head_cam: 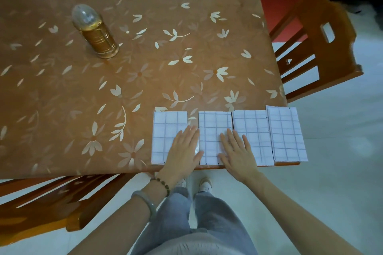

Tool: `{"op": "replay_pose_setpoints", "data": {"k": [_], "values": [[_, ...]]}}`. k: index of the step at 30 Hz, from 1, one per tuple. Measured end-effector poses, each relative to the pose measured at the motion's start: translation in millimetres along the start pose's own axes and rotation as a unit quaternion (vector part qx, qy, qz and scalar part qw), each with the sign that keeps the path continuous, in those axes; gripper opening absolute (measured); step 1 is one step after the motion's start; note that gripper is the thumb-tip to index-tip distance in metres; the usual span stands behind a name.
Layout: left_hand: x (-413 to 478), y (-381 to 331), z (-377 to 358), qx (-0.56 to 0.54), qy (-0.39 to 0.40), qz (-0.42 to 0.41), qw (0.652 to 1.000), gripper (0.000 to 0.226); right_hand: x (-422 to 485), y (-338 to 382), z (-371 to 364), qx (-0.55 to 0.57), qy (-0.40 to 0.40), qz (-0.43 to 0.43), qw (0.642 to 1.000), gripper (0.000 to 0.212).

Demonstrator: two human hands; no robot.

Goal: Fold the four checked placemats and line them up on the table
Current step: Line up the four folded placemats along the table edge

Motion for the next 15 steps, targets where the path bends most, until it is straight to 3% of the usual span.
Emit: {"op": "replay_pose_setpoints", "data": {"k": [2, 5, 15], "values": [[4.5, -15.5, -26.1, 0.077, 0.073, -0.05, 0.993, 0.07, -3.5, -4.6, -9.0, 0.0, 0.022, 0.003, 1.0, 0.072], [7.3, -18.5, -49.1, 0.131, 0.118, -0.06, 0.982, 0.078, -4.4, -1.5, -20.8, -0.001, 0.041, 0.026, 0.999, 0.076], [4.6, -3.8, -52.3, 0.173, 0.131, -0.039, 0.975, 0.076, 1.3, 10.1, -25.1, 0.003, 0.019, 0.047, 0.999, 0.077]]}}
Point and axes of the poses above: each hand's wrist, its own x-axis towards the middle knuckle, its own z-axis out of the back of the hand, y = z × x, the point moved 5 cm from there along x, towards the middle knuckle, and after that the axes turned 15 degrees about -x, right-handed, at the moved point
